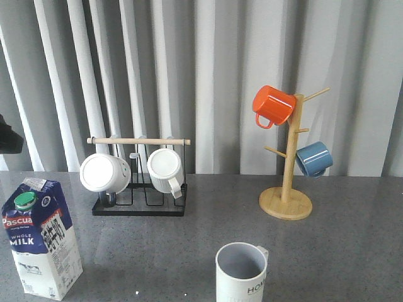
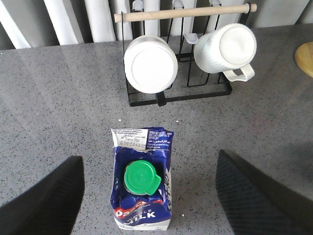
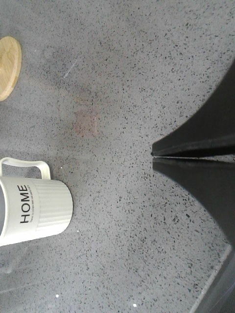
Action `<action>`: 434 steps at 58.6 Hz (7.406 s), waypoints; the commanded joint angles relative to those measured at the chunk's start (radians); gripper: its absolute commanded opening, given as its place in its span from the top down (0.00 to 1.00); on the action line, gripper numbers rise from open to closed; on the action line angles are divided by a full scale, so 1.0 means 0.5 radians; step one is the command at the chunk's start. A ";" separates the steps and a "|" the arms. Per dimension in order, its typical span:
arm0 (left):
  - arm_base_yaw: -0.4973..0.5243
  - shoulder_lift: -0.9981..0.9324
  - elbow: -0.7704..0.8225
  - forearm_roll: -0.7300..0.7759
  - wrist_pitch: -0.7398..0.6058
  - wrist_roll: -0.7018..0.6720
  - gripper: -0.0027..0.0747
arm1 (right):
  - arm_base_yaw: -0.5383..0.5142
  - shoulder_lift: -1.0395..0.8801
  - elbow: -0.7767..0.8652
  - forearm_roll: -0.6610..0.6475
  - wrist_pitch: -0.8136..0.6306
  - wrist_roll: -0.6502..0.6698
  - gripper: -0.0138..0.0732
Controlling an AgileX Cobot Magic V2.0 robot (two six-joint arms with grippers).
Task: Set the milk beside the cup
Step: 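Lower the left gripper over the milk carton top and grasp it, then lift the milk carton with the left gripper and carry it toward the mug, then lower the carton onto the table beside the white mug with the left gripper, then open the left gripper and raise it away from the carton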
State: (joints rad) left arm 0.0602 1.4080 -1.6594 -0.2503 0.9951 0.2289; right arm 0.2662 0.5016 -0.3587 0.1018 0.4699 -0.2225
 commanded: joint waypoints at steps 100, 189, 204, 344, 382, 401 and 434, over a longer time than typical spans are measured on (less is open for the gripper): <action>-0.002 0.487 -0.071 -0.043 0.108 0.027 0.26 | -0.001 0.003 -0.046 0.008 -0.127 -0.003 0.85; -0.676 0.811 -0.845 -0.396 0.317 0.011 0.97 | -0.001 0.003 -0.046 0.009 -0.127 -0.001 0.85; -0.767 0.933 -0.845 -0.325 0.378 -0.018 0.97 | -0.001 0.003 -0.046 0.009 -0.129 0.004 0.85; -0.861 0.875 -0.845 -0.309 0.506 -0.082 0.29 | -0.001 0.003 -0.046 0.009 -0.129 0.004 0.85; -0.861 0.485 -0.845 0.127 0.506 -0.245 0.29 | -0.001 0.003 -0.046 0.009 -0.118 0.004 0.85; -0.861 0.097 -0.845 0.354 0.506 -0.283 0.62 | -0.001 0.003 -0.046 0.009 -0.111 0.004 0.85; -0.861 -0.815 -0.190 0.423 0.477 -0.458 0.98 | -0.001 0.003 -0.046 0.009 -0.111 0.004 0.85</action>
State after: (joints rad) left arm -0.3654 1.1114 -1.8624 -0.0397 1.2763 0.0545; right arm 0.2662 0.5016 -0.3583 0.1018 0.4771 -0.2193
